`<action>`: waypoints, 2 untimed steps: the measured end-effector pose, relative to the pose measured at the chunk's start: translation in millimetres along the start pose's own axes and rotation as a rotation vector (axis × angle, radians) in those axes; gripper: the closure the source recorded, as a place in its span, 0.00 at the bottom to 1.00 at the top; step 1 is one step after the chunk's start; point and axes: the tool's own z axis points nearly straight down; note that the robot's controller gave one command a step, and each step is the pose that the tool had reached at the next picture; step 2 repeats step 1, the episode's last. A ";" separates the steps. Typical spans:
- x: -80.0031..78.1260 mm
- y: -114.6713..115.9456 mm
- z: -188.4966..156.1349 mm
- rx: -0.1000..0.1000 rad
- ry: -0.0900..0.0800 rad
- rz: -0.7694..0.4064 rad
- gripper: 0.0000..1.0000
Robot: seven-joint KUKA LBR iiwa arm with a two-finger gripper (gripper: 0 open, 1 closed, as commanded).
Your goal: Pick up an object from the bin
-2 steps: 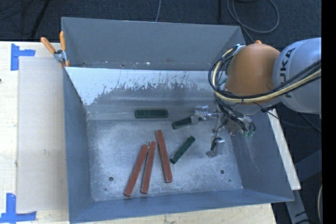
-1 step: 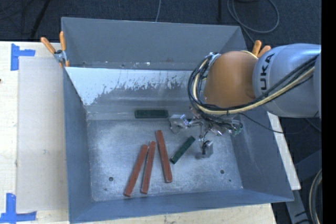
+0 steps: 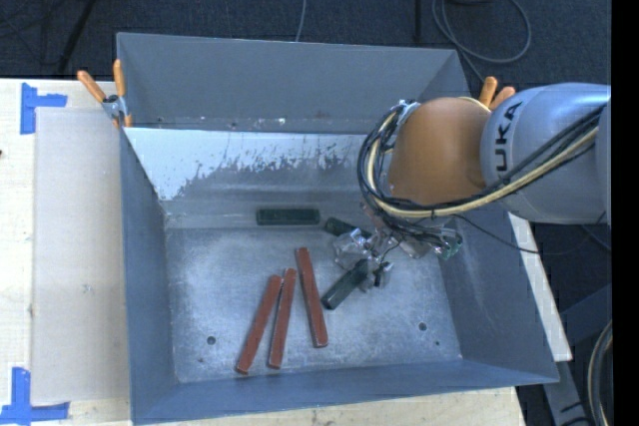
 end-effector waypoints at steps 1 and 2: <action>3.5 14.9 -149.5 0.005 -0.005 -0.009 1.00; 3.5 14.9 -149.5 0.005 -0.005 -0.009 1.00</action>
Offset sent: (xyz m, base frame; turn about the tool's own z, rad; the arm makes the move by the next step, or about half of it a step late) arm -0.0139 0.0080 0.1450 -0.0115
